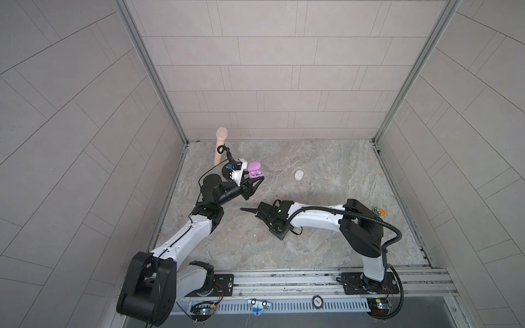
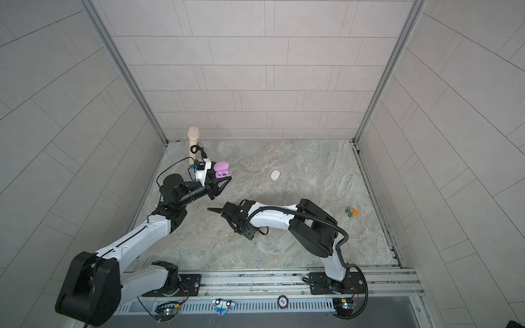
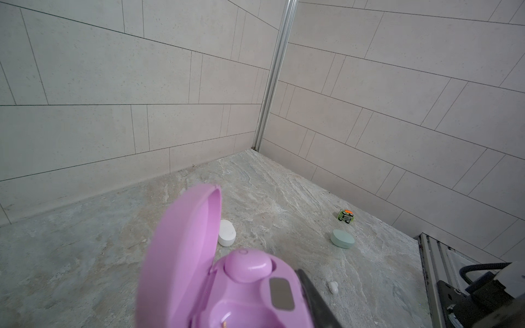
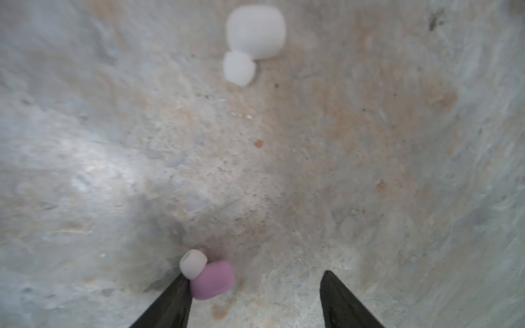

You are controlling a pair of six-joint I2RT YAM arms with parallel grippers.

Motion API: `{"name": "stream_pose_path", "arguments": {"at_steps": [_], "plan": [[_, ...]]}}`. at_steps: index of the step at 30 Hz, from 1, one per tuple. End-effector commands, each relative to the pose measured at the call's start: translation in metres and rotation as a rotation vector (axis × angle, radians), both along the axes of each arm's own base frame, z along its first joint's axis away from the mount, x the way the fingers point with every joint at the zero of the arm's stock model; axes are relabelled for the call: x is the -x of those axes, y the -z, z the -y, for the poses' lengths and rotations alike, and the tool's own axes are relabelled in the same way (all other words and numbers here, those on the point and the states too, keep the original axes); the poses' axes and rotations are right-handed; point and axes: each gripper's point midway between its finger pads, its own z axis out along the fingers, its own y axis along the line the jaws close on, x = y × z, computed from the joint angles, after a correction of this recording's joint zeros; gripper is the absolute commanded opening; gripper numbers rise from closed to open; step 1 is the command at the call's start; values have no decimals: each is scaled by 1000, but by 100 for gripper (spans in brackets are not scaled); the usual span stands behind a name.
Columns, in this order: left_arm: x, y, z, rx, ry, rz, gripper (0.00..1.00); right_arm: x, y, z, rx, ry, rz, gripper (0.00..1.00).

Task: Insert wireless bluetooth earbuds into charging case
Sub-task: Move the wireless bluetooth earbud to the center of the table.

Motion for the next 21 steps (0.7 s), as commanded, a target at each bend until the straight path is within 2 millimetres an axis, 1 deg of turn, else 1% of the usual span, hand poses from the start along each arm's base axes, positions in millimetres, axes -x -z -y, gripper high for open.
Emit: {"name": "stream_pose_path", "arguments": {"at_steps": [1,4,6,11,18,21], "plan": [[-1,-24,1,22,15,71,17,-8,-9,29,54,62,39,73],[-1,-24,1,23,17,70,17,-16,-13,40,53,103,51,73],[-1,-23,2,24,20,68,17,-19,-15,44,47,119,51,74],[-1,-23,2,26,23,66,17,-16,-23,41,-40,152,31,74],[1,-25,3,29,28,69,17,0,-37,18,-223,170,-45,74],[0,-25,2,30,27,70,17,5,-36,9,-248,148,-65,74]]}}
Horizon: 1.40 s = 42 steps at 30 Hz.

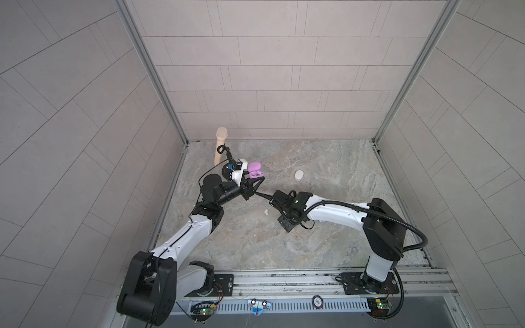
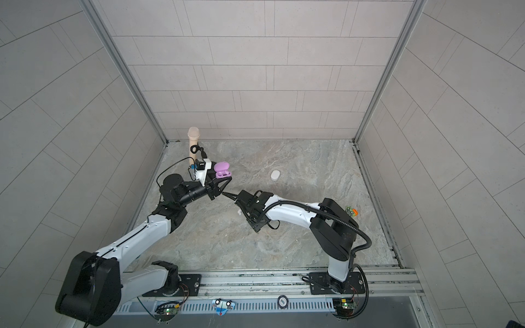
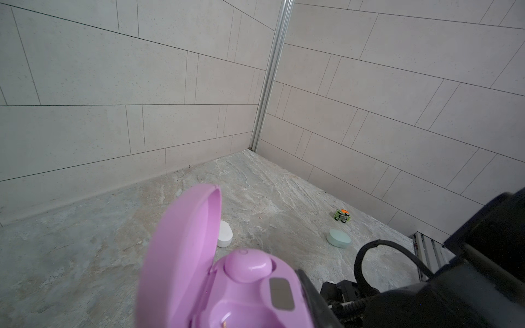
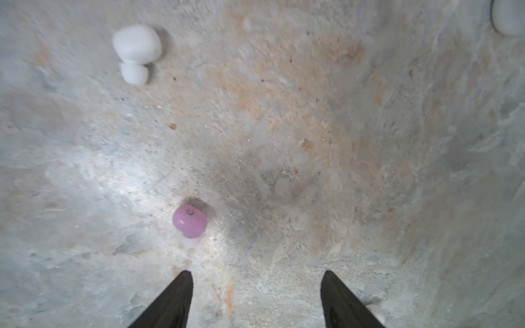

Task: Insert wireless bluetooth earbuds into charging case
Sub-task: Move the wireless bluetooth earbud to the center of the table.

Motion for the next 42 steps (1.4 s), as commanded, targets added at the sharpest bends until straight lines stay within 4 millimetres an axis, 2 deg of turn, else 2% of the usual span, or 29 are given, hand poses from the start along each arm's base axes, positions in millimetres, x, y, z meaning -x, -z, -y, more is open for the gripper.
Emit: {"name": "stream_pose_path", "arguments": {"at_steps": [1,6,10,22,25,30,34,42], "plan": [[-1,-25,1,26,14,74,17,10,0,-14,-52,-18,-35,74],[-1,-26,2,34,22,73,17,15,18,-15,22,-59,-57,74],[0,-26,2,35,20,72,18,10,28,-8,75,-53,-35,74],[0,-24,2,32,22,68,17,-12,35,10,133,-10,9,74],[0,-24,2,31,21,65,17,-9,37,6,111,-20,-6,74],[0,-24,2,29,20,65,18,5,32,-16,51,-100,-26,74],[0,-24,2,29,21,64,17,10,32,-24,47,-132,-34,74],[1,-24,2,29,22,64,17,-4,34,-23,88,-119,20,74]]}}
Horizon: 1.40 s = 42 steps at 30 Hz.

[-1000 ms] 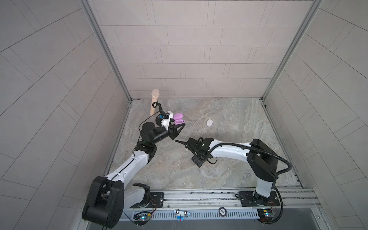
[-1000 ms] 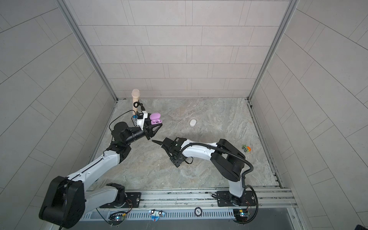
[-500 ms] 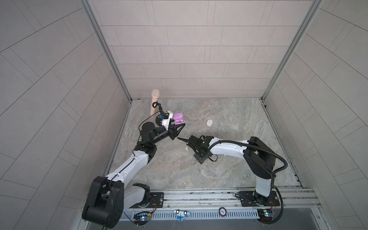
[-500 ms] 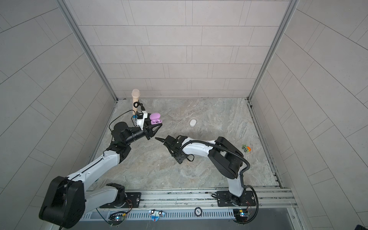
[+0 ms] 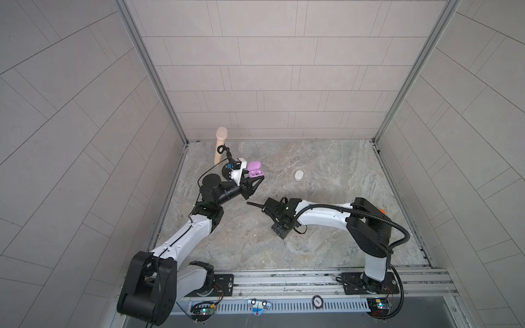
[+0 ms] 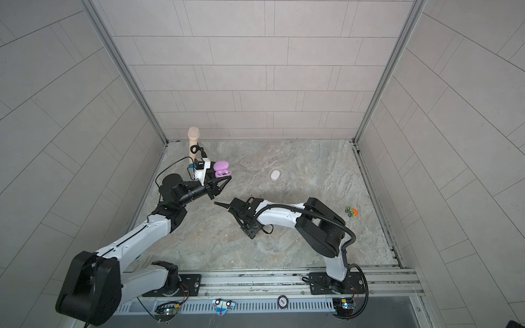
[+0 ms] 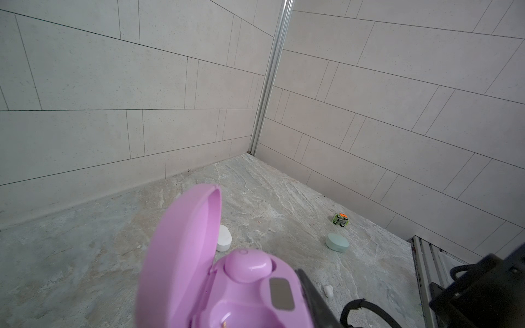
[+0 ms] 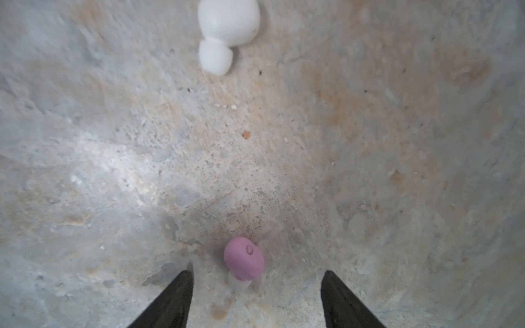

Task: Insert wireless bluetooth earbuds into charging case
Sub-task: Move the wireless bluetooth earbud to the center of the table.

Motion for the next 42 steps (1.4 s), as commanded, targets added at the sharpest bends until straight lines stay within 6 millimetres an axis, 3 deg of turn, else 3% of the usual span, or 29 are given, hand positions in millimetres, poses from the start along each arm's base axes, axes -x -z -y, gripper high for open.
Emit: {"name": "stream_pose_path", "arguments": {"at_steps": [1,8,22,42], "plan": [[0,-19,1,15,15,56,17,-13,-1,0,29,1,45,74],[2,-19,1,11,15,55,17,-28,-5,7,54,35,83,74],[2,-19,1,8,18,53,18,-37,-31,70,104,139,123,74],[2,-20,3,7,22,53,18,-26,-27,33,-224,225,-83,74]]}}
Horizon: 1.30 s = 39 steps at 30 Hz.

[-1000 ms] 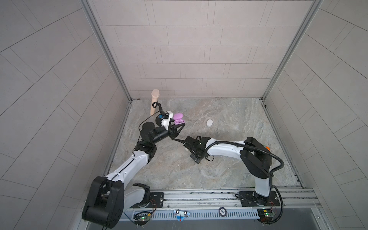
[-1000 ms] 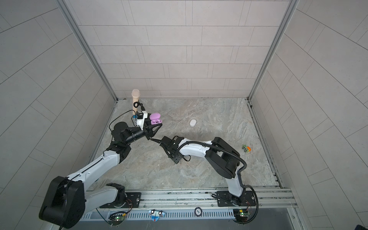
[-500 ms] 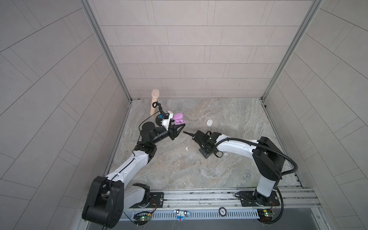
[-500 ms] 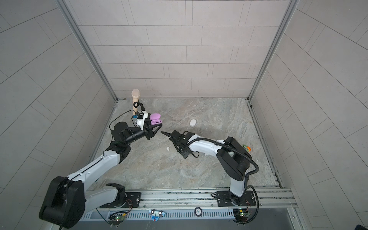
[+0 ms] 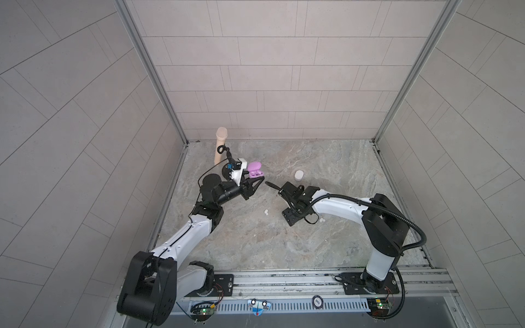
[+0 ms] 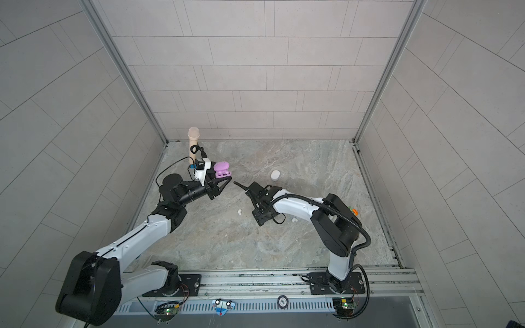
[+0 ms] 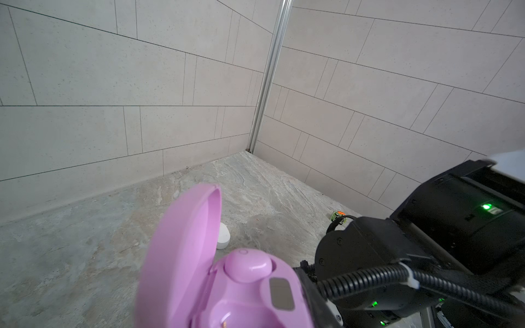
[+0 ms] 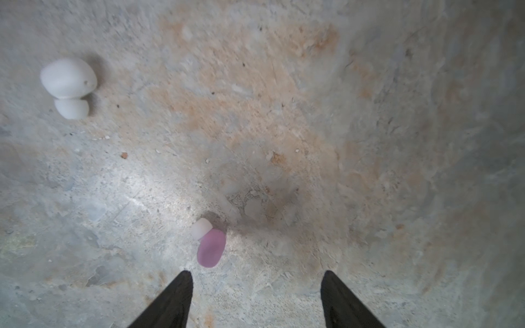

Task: Insert wireless bluetooth earbuds into charging case
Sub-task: Move the wireless bluetooth earbud to the center of the table.

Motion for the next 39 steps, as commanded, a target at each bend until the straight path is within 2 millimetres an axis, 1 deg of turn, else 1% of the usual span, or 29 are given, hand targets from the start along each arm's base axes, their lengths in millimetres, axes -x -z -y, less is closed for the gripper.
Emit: {"name": "stream_pose_path", "arguments": {"at_steps": [1,3,7,14,21,25,32,36,39], "plan": [[2,-21,2,10,15,64,17,6,-8,-13,-70,-10,-13,74],[2,-22,3,10,16,66,18,8,-4,-14,-47,-27,-9,74],[1,-22,2,12,16,65,18,11,5,-11,43,-61,19,74],[0,-22,3,14,19,63,17,3,12,4,145,-56,59,74],[0,-21,3,12,19,60,17,7,24,14,209,-84,51,74],[0,-20,3,12,19,57,18,-1,18,22,248,-79,100,74],[0,-21,3,11,17,58,18,-17,6,27,292,-75,171,74],[0,-20,3,11,17,54,17,-25,0,25,285,-70,189,74],[1,-21,3,10,18,55,18,-25,-3,22,253,-74,165,74]]}}
